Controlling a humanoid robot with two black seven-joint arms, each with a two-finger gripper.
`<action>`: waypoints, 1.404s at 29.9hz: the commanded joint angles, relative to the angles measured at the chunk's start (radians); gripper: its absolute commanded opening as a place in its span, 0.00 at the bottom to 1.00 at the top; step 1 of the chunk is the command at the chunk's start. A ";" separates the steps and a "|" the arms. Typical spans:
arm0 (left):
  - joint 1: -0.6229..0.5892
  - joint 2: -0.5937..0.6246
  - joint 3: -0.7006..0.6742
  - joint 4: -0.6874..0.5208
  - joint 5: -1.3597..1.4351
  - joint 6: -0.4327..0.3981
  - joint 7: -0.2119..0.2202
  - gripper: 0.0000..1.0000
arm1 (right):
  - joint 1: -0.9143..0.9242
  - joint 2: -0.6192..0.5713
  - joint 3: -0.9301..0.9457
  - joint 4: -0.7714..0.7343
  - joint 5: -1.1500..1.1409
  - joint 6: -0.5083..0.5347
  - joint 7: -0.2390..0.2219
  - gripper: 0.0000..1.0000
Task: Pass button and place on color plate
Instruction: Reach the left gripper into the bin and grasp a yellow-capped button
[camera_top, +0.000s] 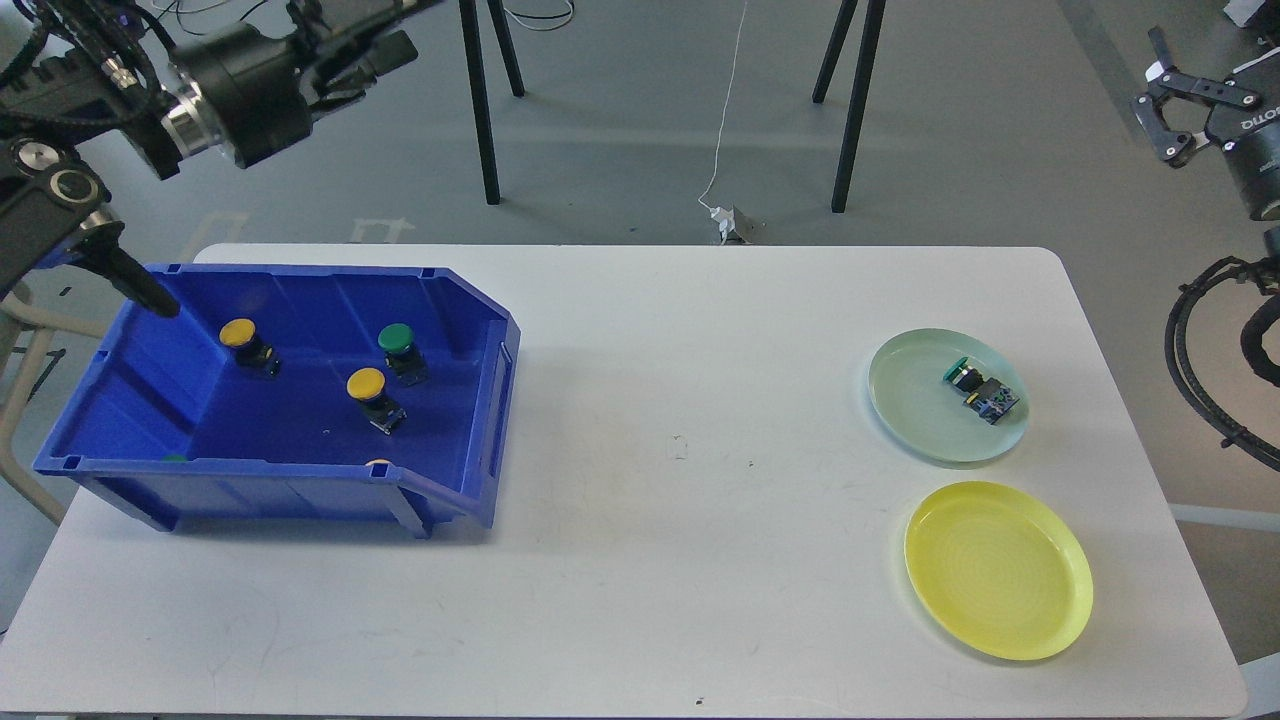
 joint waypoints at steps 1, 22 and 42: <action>0.010 0.018 0.050 -0.037 0.283 0.001 -0.003 0.95 | -0.011 0.023 -0.002 0.000 0.001 0.000 0.001 0.96; 0.009 -0.040 0.448 0.198 0.782 0.028 -0.065 0.79 | -0.043 0.024 -0.010 0.004 0.001 0.000 0.001 0.96; 0.018 -0.145 0.497 0.376 0.770 0.056 -0.067 0.78 | -0.044 0.032 -0.011 -0.002 0.001 0.000 0.004 0.96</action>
